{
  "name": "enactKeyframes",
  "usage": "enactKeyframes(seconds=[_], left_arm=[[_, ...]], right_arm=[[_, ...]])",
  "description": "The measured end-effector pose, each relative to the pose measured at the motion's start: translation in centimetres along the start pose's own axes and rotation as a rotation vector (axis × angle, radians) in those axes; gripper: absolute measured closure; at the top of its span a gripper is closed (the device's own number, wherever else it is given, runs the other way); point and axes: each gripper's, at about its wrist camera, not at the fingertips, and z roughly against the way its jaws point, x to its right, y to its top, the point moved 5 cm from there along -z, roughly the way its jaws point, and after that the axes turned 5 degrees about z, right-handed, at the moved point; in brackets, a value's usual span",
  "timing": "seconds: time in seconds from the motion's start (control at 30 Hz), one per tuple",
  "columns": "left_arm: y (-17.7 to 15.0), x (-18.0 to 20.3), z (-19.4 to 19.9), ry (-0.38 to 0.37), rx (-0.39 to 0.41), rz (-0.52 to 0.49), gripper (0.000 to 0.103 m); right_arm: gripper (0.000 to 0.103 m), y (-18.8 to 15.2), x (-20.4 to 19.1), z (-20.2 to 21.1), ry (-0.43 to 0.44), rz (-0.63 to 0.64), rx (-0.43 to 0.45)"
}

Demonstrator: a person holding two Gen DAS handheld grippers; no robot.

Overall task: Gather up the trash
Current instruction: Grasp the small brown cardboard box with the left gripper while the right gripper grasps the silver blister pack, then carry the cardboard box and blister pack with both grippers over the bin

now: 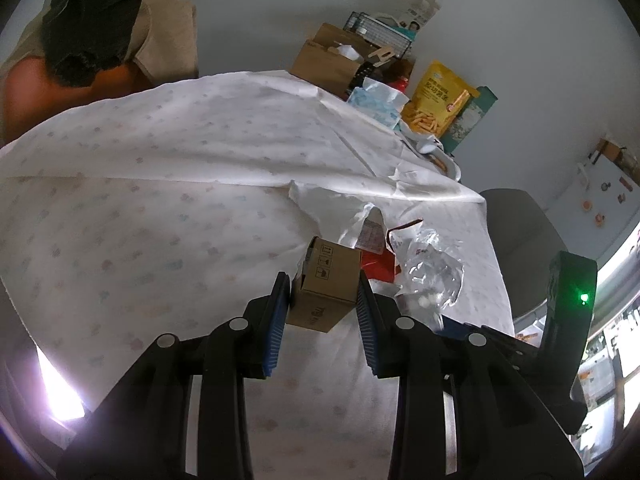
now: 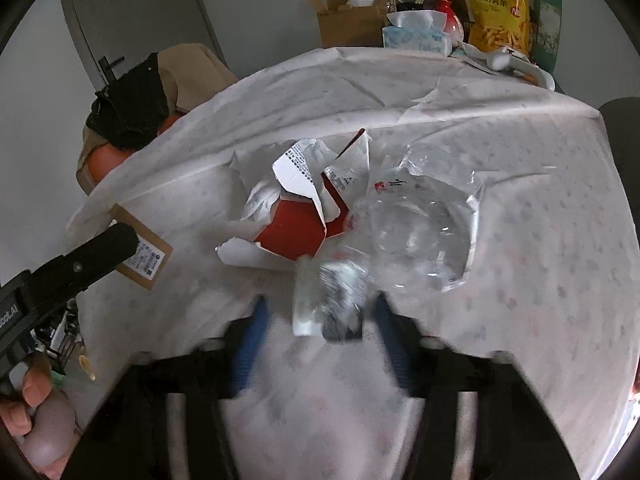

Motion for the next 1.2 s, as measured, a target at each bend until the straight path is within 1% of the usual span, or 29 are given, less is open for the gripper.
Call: enactKeyframes(seconds=[0.07, 0.3, 0.5, 0.63, 0.9, 1.17, 1.2], left_arm=[[-0.1, 0.0, -0.1, 0.0, -0.002, 0.001, 0.07], [-0.5, 0.8, -0.7, -0.022, -0.018, -0.006, 0.07], [-1.2, 2.6, -1.0, -0.049, -0.03, -0.033, 0.07], [-1.6, 4.7, -1.6, -0.074, -0.045, -0.073, 0.07], [-2.1, 9.9, -2.1, -0.146, -0.059, -0.152, 0.07], [-4.6, 15.7, -3.8, -0.218, -0.122, -0.243, 0.07], [-5.0, 16.5, -3.9, -0.228, -0.131, -0.259, 0.07]], right_arm=[[0.074, -0.1, 0.2, 0.3, 0.03, -0.02, -0.004], [0.076, -1.0, 0.6, 2.5, 0.056, -0.034, 0.024], [0.076, -2.3, 2.4, 5.4, 0.064, -0.084, 0.062], [0.076, -3.2, 4.4, 7.2, 0.029, -0.113, 0.094], [0.076, -5.4, 9.9, 10.5, -0.071, -0.191, 0.133], [0.076, -7.9, 14.5, 13.1, -0.145, -0.261, 0.165], [0.076, -8.4, 15.3, 13.6, -0.165, -0.271, 0.168]])
